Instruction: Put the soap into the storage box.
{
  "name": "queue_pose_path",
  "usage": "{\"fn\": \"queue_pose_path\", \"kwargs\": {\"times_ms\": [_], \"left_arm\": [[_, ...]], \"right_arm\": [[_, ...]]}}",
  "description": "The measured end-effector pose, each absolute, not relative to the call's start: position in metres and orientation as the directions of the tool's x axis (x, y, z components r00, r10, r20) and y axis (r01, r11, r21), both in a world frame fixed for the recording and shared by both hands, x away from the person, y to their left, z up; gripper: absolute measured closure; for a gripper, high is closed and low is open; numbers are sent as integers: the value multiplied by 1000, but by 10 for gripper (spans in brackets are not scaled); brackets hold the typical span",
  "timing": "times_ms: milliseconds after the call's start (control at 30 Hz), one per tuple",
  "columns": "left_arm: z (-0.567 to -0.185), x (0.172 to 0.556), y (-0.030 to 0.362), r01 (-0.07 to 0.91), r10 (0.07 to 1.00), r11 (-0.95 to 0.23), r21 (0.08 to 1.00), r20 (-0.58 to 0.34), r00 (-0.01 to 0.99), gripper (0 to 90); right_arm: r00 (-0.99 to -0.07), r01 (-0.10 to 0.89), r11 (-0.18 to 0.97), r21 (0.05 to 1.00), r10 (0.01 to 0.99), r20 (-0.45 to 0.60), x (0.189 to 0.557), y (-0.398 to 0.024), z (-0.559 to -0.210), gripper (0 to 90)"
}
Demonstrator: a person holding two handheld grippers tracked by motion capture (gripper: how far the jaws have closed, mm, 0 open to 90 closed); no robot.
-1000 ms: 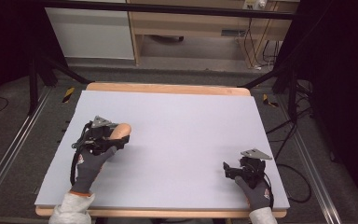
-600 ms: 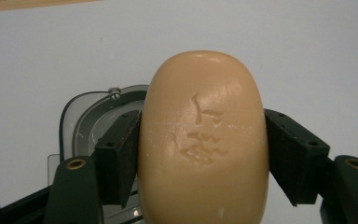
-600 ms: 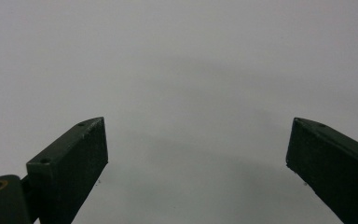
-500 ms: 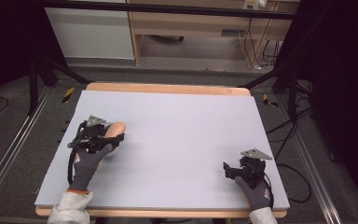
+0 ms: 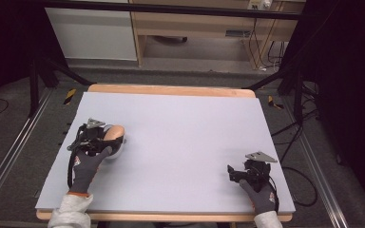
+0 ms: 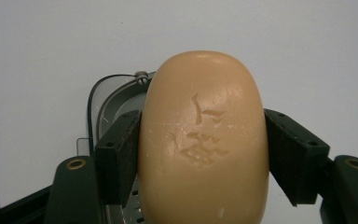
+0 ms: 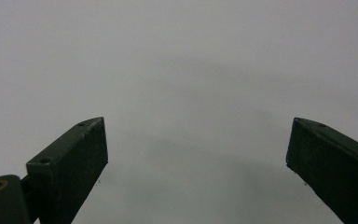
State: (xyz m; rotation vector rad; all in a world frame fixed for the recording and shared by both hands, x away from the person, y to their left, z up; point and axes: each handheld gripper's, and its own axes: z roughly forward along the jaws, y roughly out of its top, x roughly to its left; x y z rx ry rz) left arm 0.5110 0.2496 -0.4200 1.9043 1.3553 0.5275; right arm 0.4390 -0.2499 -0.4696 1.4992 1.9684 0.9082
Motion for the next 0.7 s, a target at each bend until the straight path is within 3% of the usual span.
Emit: {"fn": "queue_pose_path", "kwargs": {"times_ms": [700], "left_arm": [[-428,514,253,649,939,-175,740,-72,336,317]], "right_arm": [[-271,632,172,756,963,7,439,-250,-470,56]]}}
